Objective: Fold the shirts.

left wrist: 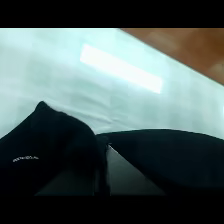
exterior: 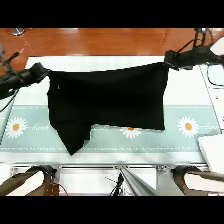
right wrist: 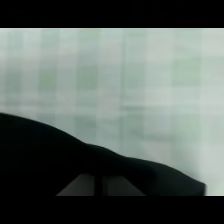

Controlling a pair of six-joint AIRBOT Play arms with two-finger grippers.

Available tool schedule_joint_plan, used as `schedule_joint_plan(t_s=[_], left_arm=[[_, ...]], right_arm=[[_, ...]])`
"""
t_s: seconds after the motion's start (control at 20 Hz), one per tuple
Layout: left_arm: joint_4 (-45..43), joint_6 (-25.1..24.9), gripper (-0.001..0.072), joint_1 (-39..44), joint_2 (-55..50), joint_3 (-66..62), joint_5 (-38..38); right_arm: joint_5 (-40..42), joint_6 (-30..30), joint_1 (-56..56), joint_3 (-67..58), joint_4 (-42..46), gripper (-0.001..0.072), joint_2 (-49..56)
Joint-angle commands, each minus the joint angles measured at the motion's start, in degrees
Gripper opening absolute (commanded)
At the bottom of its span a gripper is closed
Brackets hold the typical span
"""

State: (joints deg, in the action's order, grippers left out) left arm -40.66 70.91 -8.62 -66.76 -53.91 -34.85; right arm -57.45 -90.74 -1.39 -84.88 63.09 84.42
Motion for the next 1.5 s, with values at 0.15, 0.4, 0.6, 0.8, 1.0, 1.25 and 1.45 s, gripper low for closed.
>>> schedule_joint_plan(t_s=[0.15,0.4,0.6,0.8,1.0,1.25,1.45], left_arm=[[2.1,-2.0,0.0702,1.8,-14.5,-10.4,-7.4],[-10.5,-1.0,0.0701,-9.2,-14.2,-13.4,-33.9],[-10.8,-3.4,0.0702,-21.4,-10.7,-4.3,-49.2],[-10.3,-5.7,0.0702,-35.0,-4.5,11.3,-44.6],[-6.2,-8.3,0.0702,-39.3,-4.3,19.4,-39.6],[-2.2,-9.2,0.0701,-34.0,-5.9,20.9,-31.8],[-1.2,-9.3,0.0701,-28.9,-8.9,20.6,-27.5]], right_arm=[[-3.3,3.7,-7.9,-7.3,-24.9,0.063,15.3],[-18.5,11.8,-13.7,-7.2,-17.3,0.0623,10.4],[-15.4,11.6,-15.0,5.2,-2.0,0.0623,-2.9],[-6.3,20.2,-14.6,35.3,-16.2,0.0624,-21.3],[-3.6,21.2,-14.5,53.8,-25.8,0.0624,-34.5],[-7.5,21.1,-14.4,58.3,-27.5,0.0623,-39.4],[-8.1,20.5,-14.5,58.3,-27.4,0.0623,-39.4]])
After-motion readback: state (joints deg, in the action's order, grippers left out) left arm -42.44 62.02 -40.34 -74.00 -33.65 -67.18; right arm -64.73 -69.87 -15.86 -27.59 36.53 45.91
